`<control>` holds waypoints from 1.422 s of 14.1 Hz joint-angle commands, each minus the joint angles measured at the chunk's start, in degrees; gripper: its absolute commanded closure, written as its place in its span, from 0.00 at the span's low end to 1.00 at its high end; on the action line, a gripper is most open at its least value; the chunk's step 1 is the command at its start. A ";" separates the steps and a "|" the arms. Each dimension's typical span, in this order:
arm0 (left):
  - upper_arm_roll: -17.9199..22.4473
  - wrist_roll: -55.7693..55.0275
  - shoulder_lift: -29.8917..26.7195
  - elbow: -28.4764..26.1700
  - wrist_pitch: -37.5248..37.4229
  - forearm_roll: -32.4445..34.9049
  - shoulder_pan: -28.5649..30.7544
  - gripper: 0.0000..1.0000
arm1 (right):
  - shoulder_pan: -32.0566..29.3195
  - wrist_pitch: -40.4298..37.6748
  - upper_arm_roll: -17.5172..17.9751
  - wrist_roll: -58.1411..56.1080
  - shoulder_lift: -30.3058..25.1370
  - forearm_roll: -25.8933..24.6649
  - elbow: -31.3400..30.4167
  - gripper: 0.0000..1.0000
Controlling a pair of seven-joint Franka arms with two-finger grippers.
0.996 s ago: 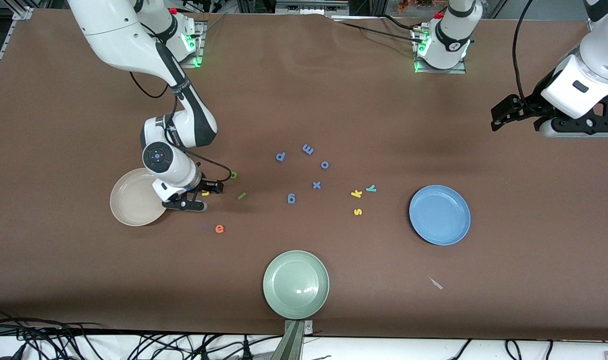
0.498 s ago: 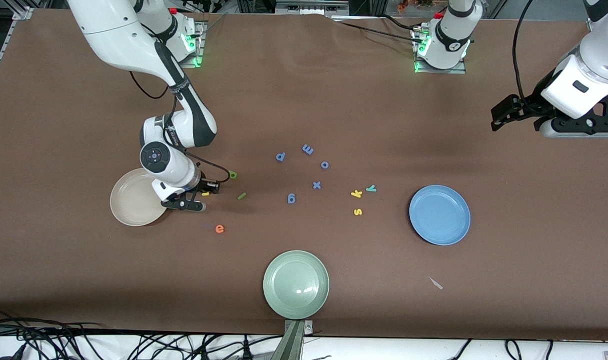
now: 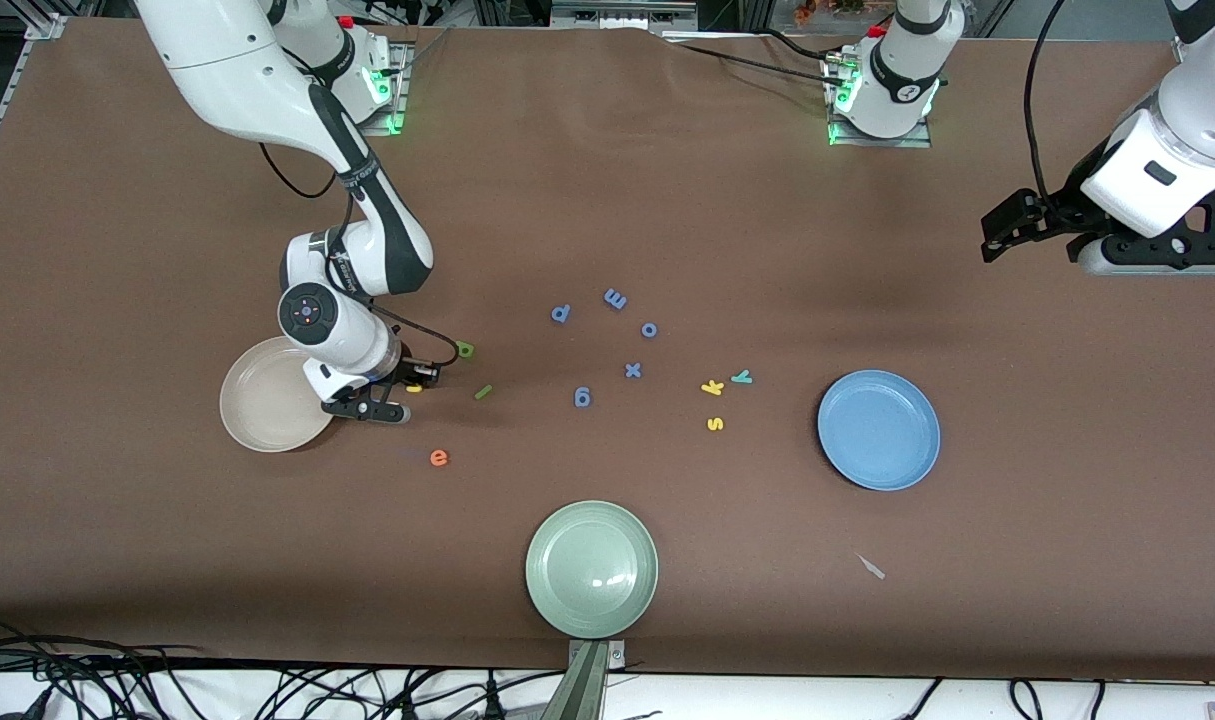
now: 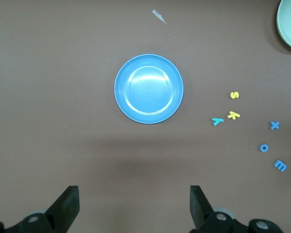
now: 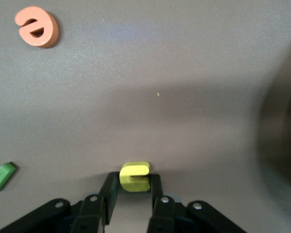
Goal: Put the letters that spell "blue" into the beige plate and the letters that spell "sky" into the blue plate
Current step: 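Grasp the yellow c with the right gripper and carry it over the white plate, then open the right gripper to drop the yellow c onto the white plate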
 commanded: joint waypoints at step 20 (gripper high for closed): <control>-2.04 0.39 1.58 1.66 0.27 4.76 -1.14 0.00 | -1.30 -12.97 -14.03 -29.66 -2.49 0.30 4.07 0.74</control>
